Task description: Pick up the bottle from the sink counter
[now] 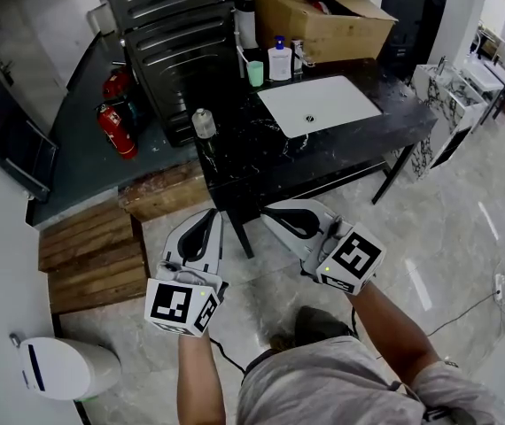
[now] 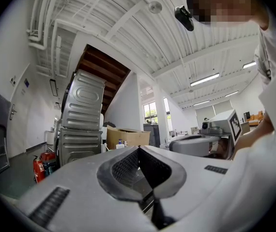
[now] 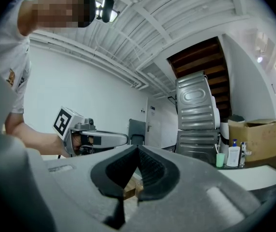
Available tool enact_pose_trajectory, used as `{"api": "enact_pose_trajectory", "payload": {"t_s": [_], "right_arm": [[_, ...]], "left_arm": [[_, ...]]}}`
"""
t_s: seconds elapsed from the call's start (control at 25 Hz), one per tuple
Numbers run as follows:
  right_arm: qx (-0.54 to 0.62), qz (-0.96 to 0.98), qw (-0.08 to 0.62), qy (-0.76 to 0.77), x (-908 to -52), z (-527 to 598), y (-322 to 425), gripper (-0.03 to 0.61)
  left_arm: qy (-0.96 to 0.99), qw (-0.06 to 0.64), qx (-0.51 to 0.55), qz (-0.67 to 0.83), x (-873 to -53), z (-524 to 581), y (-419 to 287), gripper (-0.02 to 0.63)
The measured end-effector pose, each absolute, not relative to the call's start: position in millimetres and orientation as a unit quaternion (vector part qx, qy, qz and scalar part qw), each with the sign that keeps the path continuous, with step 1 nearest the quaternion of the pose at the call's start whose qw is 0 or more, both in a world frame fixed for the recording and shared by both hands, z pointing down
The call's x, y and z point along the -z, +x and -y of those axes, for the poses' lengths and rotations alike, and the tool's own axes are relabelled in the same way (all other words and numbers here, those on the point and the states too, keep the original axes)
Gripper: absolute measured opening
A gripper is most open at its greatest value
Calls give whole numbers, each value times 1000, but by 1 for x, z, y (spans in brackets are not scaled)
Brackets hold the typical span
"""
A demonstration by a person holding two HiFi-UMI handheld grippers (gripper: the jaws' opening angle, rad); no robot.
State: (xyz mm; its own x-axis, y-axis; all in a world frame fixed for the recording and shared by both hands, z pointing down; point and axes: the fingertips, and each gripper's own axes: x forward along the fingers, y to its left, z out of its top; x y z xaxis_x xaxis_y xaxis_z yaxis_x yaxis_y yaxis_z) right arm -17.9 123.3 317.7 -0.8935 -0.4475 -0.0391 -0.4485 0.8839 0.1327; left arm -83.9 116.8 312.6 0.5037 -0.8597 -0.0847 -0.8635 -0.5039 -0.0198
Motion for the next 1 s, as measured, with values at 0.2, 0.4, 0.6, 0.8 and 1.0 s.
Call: {"api": "enact_pose_trajectory", "payload": {"t_s": [0.2,0.4,0.6,0.8,1.0], "right_arm": [[-71,-970,3,-234,-319,-109,-25,0],[-71,-970,5,-232,-322,-80,-31,0],[-73,-972,7,-223,-326,-37,-38,0],[-74,-973,4,-219,-327,17,-42,0],[-74,-975,5,-211,-327,73,-43,0]], "left_arm": [[-867,30,-31,-497,-314,-102,-94,2],[-864,30,-27,-501,-319,-76,-102,2],[-859,33,-23,-511,-326,-35,-112,2],[-854,28,-17,-520,-331,18,-119,2],[-849,25,-11,-528,-330,71,-118,2]]}}
